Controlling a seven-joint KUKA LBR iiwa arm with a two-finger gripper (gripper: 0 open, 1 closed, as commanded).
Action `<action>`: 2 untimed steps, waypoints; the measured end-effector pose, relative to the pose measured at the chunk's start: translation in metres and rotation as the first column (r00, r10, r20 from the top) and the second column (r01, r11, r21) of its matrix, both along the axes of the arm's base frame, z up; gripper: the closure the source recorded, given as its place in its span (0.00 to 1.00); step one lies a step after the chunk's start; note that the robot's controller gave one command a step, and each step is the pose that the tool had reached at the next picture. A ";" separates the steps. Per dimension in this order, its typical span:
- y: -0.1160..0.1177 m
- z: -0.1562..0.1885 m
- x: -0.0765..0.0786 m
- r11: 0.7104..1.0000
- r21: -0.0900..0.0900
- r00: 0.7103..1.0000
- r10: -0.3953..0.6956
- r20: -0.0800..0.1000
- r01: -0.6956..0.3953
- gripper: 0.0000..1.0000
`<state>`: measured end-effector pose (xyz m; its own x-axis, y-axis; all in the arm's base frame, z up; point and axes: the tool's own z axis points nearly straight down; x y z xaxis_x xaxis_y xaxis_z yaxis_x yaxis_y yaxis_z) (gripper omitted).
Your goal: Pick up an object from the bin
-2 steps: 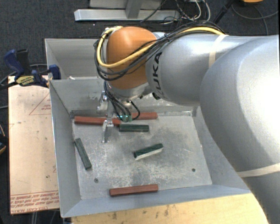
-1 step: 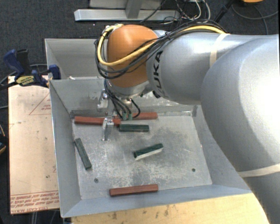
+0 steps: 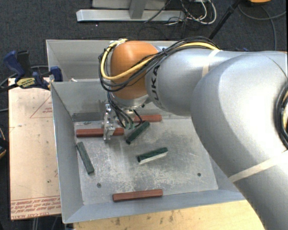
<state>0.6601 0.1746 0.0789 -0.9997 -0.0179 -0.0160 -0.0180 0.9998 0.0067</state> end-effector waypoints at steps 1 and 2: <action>0.000 0.000 0.000 1.000 0.000 1.000 0.000 0.000 0.000 1.00; 0.006 0.033 -0.013 1.000 -0.007 1.000 -0.008 -0.019 0.008 1.00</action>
Offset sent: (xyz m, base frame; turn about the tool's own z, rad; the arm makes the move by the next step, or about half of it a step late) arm -0.0146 0.0104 0.0556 0.0144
